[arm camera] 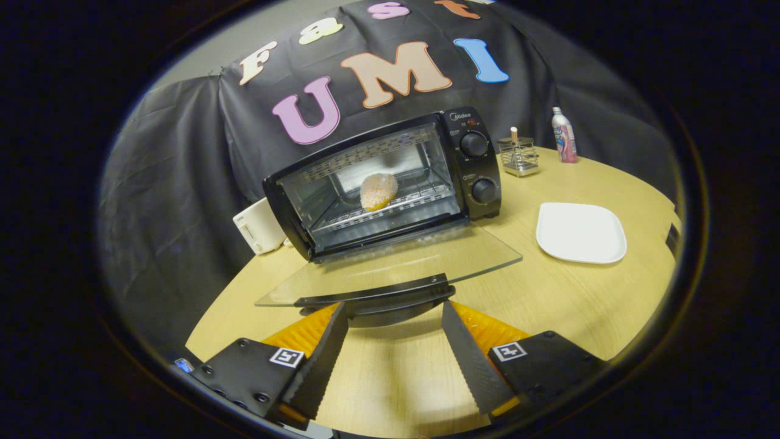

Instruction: Open the toaster oven, put the food inside, and close the toaster oven door.

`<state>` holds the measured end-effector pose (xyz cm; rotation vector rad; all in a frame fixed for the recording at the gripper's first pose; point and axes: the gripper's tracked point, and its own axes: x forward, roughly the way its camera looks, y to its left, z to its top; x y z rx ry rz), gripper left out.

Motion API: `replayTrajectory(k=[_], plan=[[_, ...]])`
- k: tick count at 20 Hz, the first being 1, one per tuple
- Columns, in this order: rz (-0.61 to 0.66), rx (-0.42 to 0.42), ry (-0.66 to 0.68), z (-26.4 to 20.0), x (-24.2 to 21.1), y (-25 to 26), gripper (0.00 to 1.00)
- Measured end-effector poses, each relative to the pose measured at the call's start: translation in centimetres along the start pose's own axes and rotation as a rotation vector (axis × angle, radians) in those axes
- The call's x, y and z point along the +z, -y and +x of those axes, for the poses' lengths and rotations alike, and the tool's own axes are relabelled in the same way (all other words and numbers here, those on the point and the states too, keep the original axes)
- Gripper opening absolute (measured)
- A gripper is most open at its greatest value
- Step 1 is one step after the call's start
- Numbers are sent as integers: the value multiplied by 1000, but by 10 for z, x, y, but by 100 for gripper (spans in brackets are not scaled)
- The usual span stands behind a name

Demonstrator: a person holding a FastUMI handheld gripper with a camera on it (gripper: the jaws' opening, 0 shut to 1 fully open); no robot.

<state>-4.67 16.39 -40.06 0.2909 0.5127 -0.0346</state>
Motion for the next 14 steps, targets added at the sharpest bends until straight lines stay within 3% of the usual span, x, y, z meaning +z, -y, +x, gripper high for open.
replayTrajectory(k=[14], plan=[[20,44,135,1,63,-19,96]])
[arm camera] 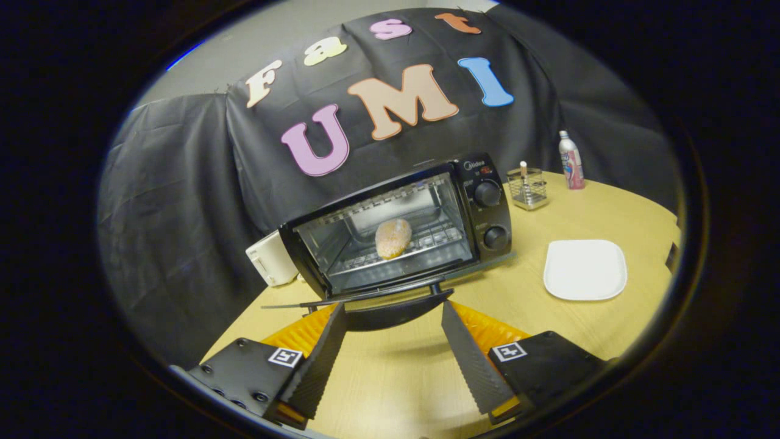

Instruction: Open the toaster oven, put the food inside, and close the toaster oven door.

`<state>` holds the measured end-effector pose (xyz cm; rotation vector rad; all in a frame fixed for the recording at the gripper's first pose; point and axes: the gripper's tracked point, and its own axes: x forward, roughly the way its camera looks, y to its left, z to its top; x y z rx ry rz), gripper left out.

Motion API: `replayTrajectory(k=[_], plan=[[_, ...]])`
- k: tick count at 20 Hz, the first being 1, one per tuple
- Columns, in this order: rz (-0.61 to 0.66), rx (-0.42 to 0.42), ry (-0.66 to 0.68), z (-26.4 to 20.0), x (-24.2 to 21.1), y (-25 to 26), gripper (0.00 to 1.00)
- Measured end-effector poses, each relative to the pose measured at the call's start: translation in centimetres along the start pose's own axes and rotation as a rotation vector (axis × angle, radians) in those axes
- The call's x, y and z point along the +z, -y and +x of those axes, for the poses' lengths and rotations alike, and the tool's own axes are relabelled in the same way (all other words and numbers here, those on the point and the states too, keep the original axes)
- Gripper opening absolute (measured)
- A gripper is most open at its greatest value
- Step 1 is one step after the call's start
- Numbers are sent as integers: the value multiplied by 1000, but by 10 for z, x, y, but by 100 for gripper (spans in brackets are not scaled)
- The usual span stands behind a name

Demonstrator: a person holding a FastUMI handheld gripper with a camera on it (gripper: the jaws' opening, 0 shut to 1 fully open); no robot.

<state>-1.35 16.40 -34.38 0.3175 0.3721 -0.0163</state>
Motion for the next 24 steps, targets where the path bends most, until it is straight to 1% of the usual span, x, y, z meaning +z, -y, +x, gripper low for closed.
replayTrajectory(k=[6,9,11,18,24], plan=[[24,21,57,13,30,-9,97],[31,18,76,25,49,-14,97],[31,6,87,32,61,-16,97],[-35,-47,136,67,101,-25,97],[-79,-76,174,87,117,-29,97]])
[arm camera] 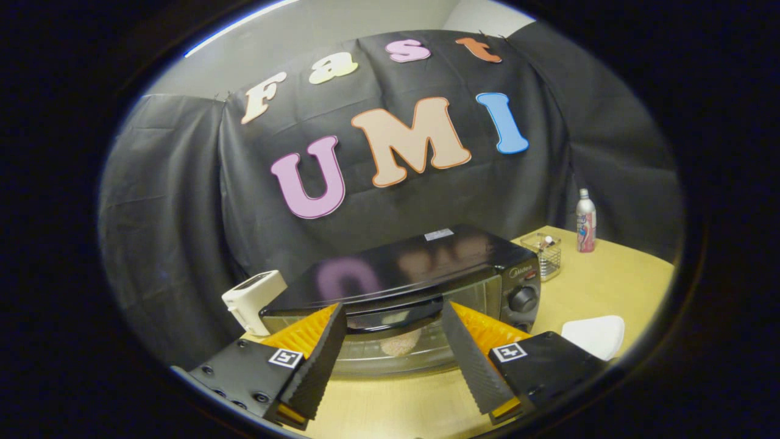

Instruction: Open the toaster oven, put the food inside, and close the toaster oven door.

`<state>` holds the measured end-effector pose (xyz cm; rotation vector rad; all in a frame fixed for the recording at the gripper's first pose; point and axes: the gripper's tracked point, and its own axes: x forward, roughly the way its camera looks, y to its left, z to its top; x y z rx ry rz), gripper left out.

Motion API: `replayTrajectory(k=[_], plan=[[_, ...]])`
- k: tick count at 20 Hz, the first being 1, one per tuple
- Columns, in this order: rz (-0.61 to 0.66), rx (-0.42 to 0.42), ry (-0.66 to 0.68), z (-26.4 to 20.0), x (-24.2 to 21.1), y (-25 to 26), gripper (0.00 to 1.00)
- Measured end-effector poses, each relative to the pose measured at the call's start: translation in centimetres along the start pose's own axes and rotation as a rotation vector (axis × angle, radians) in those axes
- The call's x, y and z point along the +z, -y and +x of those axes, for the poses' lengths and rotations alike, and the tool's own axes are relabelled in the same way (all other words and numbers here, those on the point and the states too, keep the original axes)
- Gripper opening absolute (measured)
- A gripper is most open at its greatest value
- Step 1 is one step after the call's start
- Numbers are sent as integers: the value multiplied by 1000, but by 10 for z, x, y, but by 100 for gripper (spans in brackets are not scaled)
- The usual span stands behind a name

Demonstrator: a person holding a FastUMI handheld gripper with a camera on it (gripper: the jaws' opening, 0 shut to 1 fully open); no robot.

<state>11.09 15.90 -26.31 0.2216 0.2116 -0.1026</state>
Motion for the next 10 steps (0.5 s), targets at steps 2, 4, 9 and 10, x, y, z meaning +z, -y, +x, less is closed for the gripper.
replayTrajectory(k=[2,4,9,10], plan=[[-25,8,-4,3,3,-2,97],[-64,21,6,-1,12,-3,96],[-58,115,66,-44,50,-20,95],[-54,137,73,-53,57,-22,95]])
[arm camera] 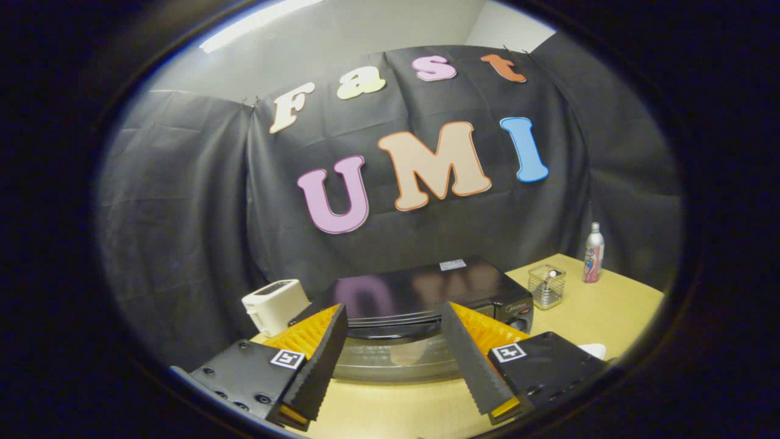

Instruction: Open the toaster oven, put the food inside, and close the toaster oven door.

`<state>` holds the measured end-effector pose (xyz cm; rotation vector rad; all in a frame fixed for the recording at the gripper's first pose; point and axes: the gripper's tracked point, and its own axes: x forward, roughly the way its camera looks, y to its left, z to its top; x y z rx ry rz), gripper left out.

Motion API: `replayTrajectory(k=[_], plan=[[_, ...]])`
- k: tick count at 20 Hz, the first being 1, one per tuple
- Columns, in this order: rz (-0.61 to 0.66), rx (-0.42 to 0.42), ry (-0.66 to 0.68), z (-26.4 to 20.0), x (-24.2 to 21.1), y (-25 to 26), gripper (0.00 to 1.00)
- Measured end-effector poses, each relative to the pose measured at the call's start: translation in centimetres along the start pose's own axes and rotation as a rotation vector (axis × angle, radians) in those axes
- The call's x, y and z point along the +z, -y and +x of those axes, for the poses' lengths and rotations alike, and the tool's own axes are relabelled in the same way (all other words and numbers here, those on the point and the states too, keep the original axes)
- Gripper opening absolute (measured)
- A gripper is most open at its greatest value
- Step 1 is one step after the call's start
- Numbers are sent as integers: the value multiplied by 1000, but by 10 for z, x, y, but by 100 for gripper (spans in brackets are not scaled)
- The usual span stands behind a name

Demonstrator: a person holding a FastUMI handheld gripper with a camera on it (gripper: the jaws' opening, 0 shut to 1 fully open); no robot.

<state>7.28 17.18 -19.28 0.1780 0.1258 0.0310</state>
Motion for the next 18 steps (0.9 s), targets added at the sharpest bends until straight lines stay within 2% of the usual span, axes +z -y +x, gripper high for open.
replayTrajectory(k=[4,6,12,15,18], plan=[[-28,98,22,-37,29,-22,95],[-64,116,26,-46,42,-23,95],[-14,81,46,-57,71,-2,95],[-27,51,68,-59,78,12,95],[-36,57,81,-64,83,8,95]])
